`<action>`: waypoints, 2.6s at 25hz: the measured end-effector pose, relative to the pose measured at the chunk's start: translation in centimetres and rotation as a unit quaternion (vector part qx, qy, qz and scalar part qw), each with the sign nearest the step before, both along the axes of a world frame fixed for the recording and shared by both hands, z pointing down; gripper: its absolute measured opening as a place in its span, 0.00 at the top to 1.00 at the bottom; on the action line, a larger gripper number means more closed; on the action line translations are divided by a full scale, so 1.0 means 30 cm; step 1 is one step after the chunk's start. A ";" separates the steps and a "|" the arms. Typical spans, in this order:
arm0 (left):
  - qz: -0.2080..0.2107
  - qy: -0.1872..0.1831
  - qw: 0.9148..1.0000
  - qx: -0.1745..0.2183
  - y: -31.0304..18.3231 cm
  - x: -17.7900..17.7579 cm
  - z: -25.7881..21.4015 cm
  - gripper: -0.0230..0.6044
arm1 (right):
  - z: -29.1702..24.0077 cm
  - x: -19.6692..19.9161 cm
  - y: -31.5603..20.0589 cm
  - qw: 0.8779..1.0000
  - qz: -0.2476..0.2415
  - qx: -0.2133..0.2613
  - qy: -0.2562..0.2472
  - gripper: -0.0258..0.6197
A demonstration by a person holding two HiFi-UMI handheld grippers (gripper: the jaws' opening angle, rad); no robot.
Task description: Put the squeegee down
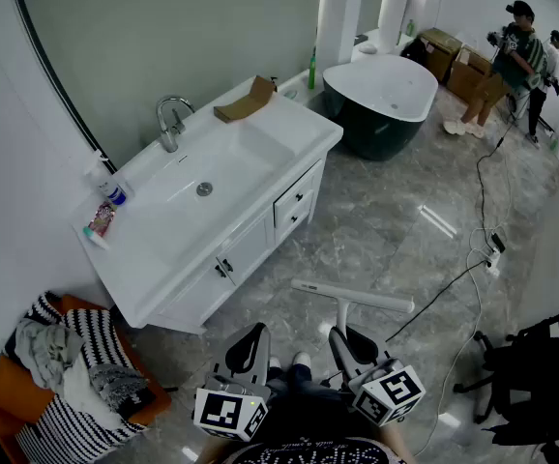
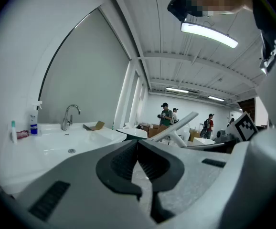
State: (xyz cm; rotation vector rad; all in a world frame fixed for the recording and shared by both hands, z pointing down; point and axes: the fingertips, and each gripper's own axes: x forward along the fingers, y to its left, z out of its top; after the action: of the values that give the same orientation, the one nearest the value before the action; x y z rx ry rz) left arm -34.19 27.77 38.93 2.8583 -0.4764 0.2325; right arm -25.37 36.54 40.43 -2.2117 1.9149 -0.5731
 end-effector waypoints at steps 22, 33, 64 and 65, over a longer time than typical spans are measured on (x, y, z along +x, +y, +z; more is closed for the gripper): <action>-0.012 0.002 1.000 0.001 0.037 0.147 0.029 0.96 | 0.058 0.170 0.010 0.999 -0.020 0.002 -0.036 0.87; 0.000 0.003 1.000 -0.010 -0.117 0.304 0.046 0.95 | 0.105 0.291 -0.136 0.998 -0.020 -0.019 -0.055 0.87; 0.044 0.001 0.998 -0.054 -0.583 0.613 0.081 0.95 | 0.133 0.565 -0.595 0.997 0.016 -0.030 -0.069 0.87; 0.043 0.000 0.998 -0.055 -0.588 0.629 0.082 0.95 | 0.138 0.583 -0.599 0.997 0.016 -0.033 -0.069 0.87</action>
State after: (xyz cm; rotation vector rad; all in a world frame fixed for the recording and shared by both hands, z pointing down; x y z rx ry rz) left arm -15.33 10.13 41.40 2.7745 -0.3300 0.2652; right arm -7.87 18.56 44.56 -2.1755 1.8148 -0.7736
